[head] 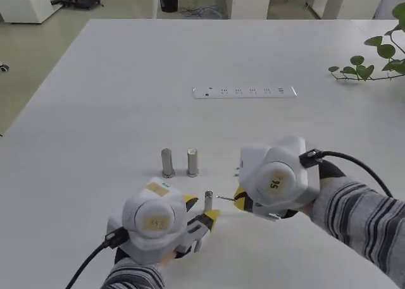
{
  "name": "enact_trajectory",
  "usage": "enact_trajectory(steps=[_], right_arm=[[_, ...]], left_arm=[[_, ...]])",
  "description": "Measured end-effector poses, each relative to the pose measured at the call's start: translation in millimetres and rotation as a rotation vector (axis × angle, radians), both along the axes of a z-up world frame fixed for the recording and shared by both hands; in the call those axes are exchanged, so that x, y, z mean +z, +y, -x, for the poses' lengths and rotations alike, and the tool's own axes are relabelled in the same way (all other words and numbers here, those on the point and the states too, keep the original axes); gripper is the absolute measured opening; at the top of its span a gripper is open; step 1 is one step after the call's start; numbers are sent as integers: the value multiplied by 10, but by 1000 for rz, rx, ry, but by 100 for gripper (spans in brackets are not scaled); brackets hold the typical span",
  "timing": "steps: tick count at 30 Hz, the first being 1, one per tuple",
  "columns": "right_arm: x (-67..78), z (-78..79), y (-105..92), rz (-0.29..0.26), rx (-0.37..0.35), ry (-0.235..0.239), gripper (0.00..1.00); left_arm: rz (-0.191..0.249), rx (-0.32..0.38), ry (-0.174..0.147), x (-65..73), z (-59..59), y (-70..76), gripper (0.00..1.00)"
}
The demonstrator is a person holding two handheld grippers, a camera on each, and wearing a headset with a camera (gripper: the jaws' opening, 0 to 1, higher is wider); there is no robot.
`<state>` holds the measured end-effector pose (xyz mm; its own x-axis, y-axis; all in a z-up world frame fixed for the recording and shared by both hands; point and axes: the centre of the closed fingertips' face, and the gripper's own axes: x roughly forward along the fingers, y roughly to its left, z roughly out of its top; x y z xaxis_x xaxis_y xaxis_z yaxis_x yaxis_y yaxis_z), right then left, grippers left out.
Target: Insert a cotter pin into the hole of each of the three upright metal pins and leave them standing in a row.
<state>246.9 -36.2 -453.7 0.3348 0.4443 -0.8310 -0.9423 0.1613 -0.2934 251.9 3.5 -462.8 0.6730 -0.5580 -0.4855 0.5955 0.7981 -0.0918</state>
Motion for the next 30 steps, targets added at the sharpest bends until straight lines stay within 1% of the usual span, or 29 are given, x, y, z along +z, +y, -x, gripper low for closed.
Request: enact_trajectory(steps=[3, 7, 10, 12, 20, 22, 25, 28, 30], right_arm=[[2, -10, 18, 1, 4, -1, 0], [2, -8, 49, -3, 10, 2, 0], [-8, -11, 52, -3, 3, 4, 0], [-15, -4, 55, -4, 0, 8, 0], [-12, 20, 64, -10, -6, 15, 0], [-6, 24, 77, -17, -8, 18, 0], [-11, 17, 77, -11, -6, 13, 0], [1, 8, 85, -21, -16, 16, 0], [16, 3, 95, -27, -17, 15, 0]], left_arm=[[7, 9, 11, -25, -26, -16, 18], [3, 10, 11, -38, -55, -53, 17], [4, 5, 10, -46, -67, -84, 13], [0, 3, 17, -70, -75, -96, 10], [-20, 15, 22, -108, -83, -58, 6], [-33, 17, 10, -107, -88, -53, 6], [-41, 11, 2, -112, -89, -52, 5], [-61, -2, -15, -119, -87, -55, 5], [-63, -1, -17, -121, -84, -56, 5]])
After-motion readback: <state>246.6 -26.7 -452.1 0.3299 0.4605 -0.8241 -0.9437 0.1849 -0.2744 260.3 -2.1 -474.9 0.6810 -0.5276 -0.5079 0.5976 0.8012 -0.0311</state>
